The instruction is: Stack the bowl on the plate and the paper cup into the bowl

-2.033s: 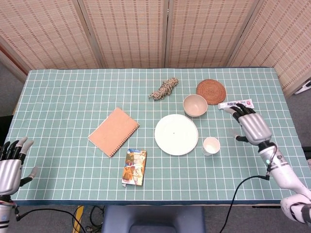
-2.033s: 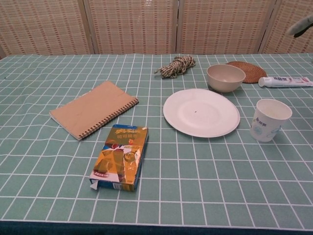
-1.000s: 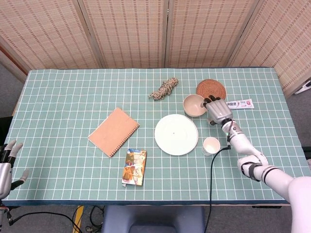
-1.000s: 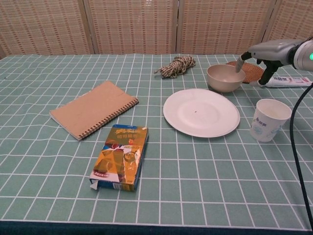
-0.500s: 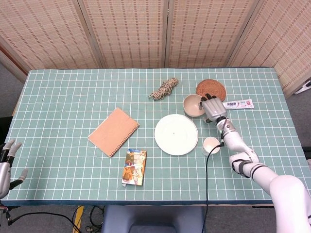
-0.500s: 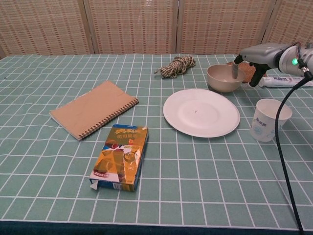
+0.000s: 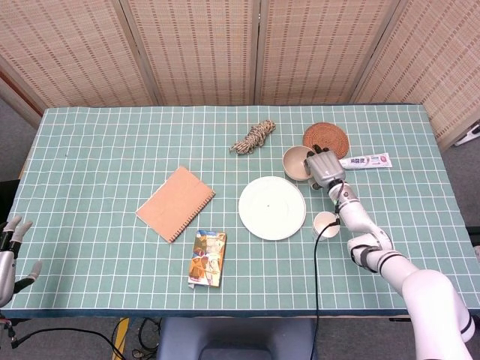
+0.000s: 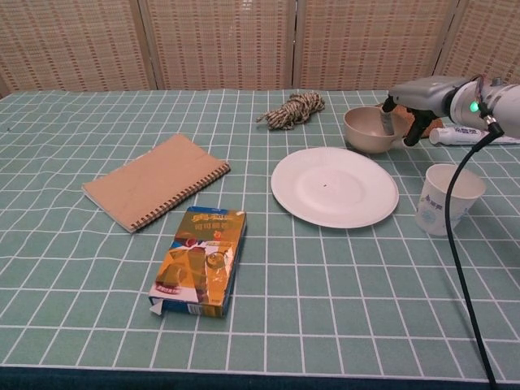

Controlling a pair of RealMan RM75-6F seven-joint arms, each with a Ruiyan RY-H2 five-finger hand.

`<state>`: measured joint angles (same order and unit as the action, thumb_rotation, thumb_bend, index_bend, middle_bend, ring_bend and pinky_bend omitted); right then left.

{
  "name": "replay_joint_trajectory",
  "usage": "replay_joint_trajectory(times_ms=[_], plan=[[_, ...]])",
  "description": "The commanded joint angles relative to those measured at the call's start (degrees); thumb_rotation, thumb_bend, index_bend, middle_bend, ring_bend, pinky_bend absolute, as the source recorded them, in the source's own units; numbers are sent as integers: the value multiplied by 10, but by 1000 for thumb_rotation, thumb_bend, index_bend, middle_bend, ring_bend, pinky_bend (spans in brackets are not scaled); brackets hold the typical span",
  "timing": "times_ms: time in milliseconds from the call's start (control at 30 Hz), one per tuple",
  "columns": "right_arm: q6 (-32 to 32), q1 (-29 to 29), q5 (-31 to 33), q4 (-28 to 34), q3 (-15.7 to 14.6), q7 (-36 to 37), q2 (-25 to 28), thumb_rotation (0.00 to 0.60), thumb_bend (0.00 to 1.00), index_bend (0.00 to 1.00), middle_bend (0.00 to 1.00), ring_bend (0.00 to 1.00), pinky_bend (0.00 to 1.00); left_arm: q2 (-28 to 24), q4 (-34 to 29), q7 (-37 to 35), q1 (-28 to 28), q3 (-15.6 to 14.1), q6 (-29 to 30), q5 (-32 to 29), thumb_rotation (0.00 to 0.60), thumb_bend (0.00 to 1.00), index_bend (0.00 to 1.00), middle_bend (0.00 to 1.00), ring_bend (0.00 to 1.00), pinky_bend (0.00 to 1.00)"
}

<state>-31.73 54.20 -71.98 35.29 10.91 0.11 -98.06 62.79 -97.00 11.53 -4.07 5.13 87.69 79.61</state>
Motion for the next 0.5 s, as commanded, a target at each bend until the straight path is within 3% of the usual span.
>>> replay_joint_trajectory(times_ms=[33,267,500], plan=[[2,1,0,-4,0,1,-2,600,347,513,275,90,208,0,1,-1,1,0,1,0,600,287,138,19,87,31],[-5,-1,-8,-5,-4,6,-4,600,440,547,295,90,208,1,2,-3,1,0,2,1,600,286,138,18,87,32],[-44,-12,-29,33,-10,19,19,600,443,577,314,90,208,2,4,-2,-1,1,-1,3,600,286,138,18,87,31]])
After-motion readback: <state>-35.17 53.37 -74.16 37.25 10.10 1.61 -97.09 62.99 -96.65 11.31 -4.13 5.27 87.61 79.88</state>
